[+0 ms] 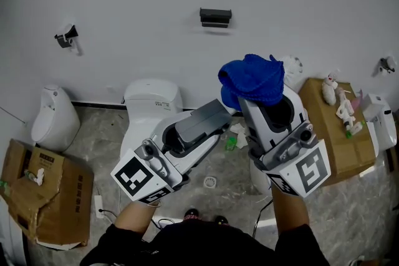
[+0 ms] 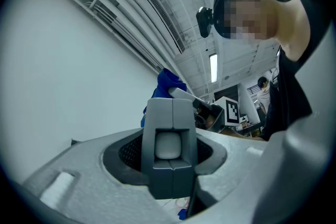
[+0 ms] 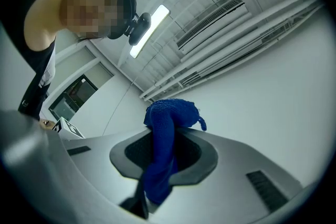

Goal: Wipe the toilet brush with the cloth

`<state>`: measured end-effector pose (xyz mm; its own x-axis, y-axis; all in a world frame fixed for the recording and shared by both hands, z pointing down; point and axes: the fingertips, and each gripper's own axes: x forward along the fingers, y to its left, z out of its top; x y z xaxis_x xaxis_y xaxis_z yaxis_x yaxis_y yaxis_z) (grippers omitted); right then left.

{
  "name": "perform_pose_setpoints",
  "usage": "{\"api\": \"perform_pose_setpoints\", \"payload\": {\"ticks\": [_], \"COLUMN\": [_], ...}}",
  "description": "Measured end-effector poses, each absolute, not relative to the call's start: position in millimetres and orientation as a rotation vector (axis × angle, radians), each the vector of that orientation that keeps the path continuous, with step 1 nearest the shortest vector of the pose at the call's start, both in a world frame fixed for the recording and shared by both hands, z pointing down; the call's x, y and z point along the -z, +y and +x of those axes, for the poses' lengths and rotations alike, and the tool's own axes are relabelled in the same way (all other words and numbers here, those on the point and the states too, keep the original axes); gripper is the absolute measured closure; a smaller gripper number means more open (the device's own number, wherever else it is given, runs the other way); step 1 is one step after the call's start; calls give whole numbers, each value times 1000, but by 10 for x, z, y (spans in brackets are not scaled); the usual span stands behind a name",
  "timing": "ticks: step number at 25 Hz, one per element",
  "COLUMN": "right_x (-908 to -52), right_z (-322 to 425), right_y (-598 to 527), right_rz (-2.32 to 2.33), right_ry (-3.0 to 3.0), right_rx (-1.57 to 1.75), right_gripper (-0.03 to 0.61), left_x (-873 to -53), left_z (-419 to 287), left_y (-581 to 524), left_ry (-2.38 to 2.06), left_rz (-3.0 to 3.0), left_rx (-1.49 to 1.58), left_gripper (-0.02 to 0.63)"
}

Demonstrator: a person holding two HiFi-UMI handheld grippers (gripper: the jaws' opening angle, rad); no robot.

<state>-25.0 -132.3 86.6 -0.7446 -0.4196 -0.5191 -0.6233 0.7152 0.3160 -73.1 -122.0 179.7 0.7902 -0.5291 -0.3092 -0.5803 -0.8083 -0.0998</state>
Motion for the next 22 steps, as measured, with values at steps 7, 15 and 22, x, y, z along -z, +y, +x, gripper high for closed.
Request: {"api": "perform_pose_setpoints", "payload": {"ticks": [7, 15, 22], "right_x": [-1043, -1179, -1235], "right_z": [-342, -386, -377], "right_y": [-1366, -1432, -1491], "right_rz": [-798, -805, -819], "right_ry": [2560, 2602, 2618], "right_rx": [-627, -592, -571], "right_gripper": [495, 495, 495], "left_x": [-1749, -1713, -1723], "left_z": [-734, -747, -750], "left_y": [-1196, -1178, -1174], "left_ry": [868, 857, 875], "left_rz": [-2786, -2791, -2780], "left_rx": [-415, -440, -426], "left_gripper": [426, 426, 426]}}
